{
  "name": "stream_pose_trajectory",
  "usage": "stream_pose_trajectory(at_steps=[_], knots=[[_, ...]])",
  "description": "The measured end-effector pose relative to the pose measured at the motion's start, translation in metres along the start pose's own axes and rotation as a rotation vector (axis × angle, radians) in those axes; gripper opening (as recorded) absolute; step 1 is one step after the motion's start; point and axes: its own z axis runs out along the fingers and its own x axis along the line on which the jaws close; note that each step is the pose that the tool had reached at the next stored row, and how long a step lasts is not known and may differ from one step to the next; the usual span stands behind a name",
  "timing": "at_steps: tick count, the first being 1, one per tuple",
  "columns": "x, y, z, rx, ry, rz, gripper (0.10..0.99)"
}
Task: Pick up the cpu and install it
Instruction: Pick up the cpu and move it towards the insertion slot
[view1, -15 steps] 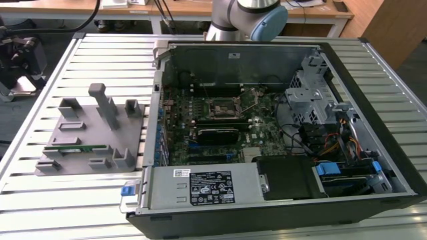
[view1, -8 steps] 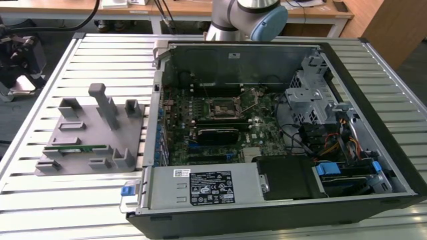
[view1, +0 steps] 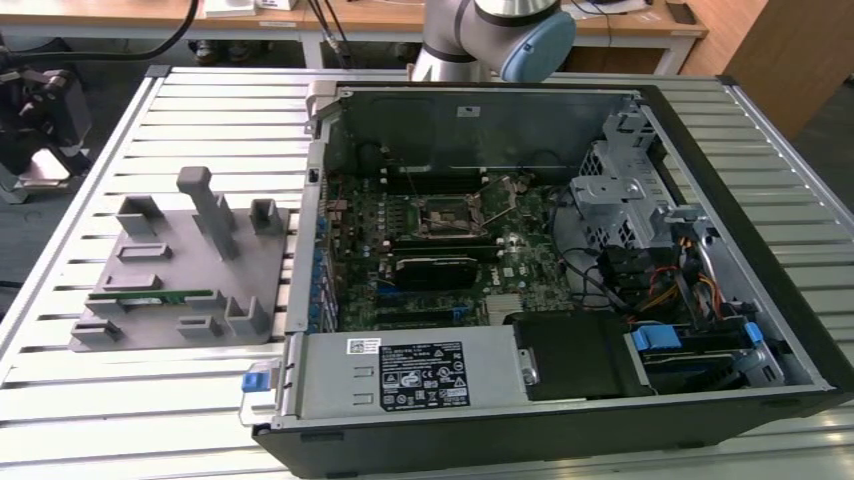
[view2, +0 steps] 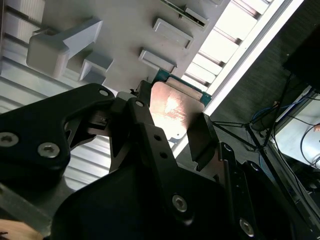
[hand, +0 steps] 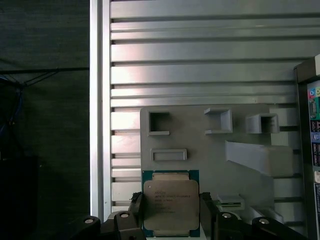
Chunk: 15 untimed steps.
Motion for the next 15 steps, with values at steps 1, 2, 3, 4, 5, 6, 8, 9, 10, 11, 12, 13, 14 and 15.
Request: stream_pose_trajectory(at_steps=[1, 2, 3, 4, 5, 6, 8, 9, 10, 11, 12, 13, 14, 15], knots=[[0.0, 0.0, -0.0004, 0.0, 0.0, 0.0, 0.537], [0.0, 0.0001, -0.0007, 0.0, 0.0, 0.0, 0.537], [0.0, 0.0001, -0.001, 0.0, -0.0001, 0.0, 0.537], [0.0, 0.0001, -0.0013, 0.0, 0.0, 0.0, 0.537], [0.0, 0.0001, -0.0016, 0.0, -0.0001, 0.0, 0.537], [0.0, 0.0001, -0.0019, 0.0, -0.0001, 0.0, 0.537], [0.0, 0.0002, -0.0026, 0.0, -0.0001, 0.0, 0.537], [0.0, 0.0002, -0.0029, 0.0, -0.0001, 0.0, 0.537], [0.0, 0.0002, -0.0032, 0.0, -0.0001, 0.0, 0.537], [0.0, 0.0002, -0.0035, 0.0, 0.0, 0.0, 0.537], [0.0, 0.0003, -0.0039, 0.0, 0.0, 0.0, 0.537], [0.0, 0.0003, -0.0041, 0.0, -0.0001, 0.0, 0.537], [0.0, 0.0003, -0.0044, 0.0, -0.0001, 0.0, 0.537], [0.0001, 0.0003, -0.0047, 0.0, -0.0001, 0.0, 0.537]])
